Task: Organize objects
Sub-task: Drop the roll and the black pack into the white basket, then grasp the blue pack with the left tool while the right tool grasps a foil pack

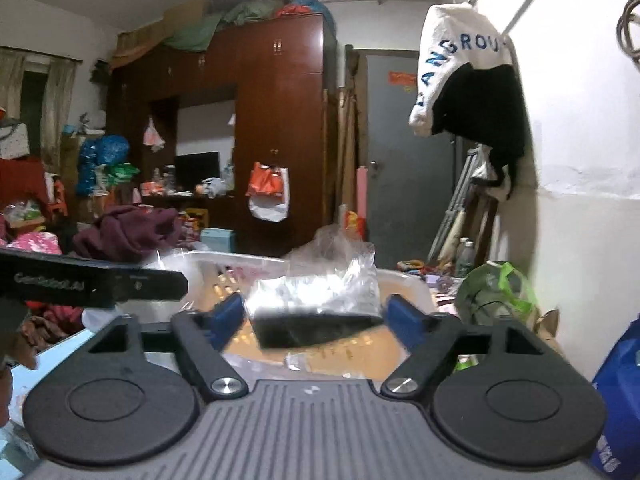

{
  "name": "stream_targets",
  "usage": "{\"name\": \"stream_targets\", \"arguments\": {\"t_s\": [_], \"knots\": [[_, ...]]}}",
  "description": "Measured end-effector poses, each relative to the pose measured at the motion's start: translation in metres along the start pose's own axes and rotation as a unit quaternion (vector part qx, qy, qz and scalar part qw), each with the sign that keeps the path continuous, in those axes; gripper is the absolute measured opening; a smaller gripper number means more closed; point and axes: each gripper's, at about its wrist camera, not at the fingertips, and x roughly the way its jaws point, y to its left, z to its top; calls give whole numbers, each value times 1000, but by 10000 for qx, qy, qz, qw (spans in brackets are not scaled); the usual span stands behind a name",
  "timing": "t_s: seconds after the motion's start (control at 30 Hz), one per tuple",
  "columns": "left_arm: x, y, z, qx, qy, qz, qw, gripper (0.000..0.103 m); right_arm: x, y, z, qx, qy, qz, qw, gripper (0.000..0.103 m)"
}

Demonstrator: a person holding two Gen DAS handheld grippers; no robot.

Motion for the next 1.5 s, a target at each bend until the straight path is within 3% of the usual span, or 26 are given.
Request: {"name": "stream_targets", "arguments": {"t_s": [0.03, 0.13, 0.2, 0.33, 0.43, 0.53, 0.6, 0.67, 0.77, 0.83, 1.0, 1.1, 1.13, 1.17, 1.5], "knots": [[-3, 1, 0, -28, -60, -26, 10000, 93, -10, -2, -1, 60, -101, -13, 9999, 103], [-29, 4, -2, 9, -323, -50, 9995, 96, -50, -13, -9, 285, -412, 272, 9984, 103], [-57, 7, -15, 78, -506, -139, 9986, 101, -73, -23, -27, 394, -326, 165, 9986, 103], [-115, 20, -75, 477, -569, -5, 9972, 101, -88, -44, -86, 587, 715, 84, 9957, 103], [-135, 41, -113, 266, -369, 17, 9990, 101, -75, -52, -110, 722, 1468, 130, 9864, 102], [-143, 57, -133, -12, -190, 3, 9998, 101, -73, -53, -107, 715, 1439, 249, 9867, 103], [-141, 57, -140, 114, -43, 58, 9999, 101, -60, -47, -107, 434, 1752, 295, 9831, 101], [-138, 55, -141, 276, 94, 178, 9994, 101, -53, -46, -109, 431, 1956, 370, 9790, 92], [-129, 51, -141, 399, 256, 244, 9986, 101, -51, -50, -110, 526, 1961, 510, 9778, 90], [-123, 46, -141, 459, 333, 366, 9977, 101, -50, -52, -114, 621, 2045, 563, 9753, 80], [-111, 36, -145, 581, 431, 792, 9942, 99, -56, -47, -114, 511, 1954, 540, 9779, 60], [-110, 34, -145, 524, 412, 831, 9943, 93, -60, -50, -113, 591, 1782, 502, 9809, 48], [-110, 33, -145, 528, 427, 840, 9941, 82, -62, -51, -114, 616, 1708, 485, 9822, 47], [-110, 33, -146, 535, 435, 860, 9939, 78, -64, -51, -113, 621, 1636, 450, 9835, 46], [-137, 23, -155, 584, -313, 304, 9973, 78, -90, -41, -111, 404, 699, 201, 9965, 43]]}}
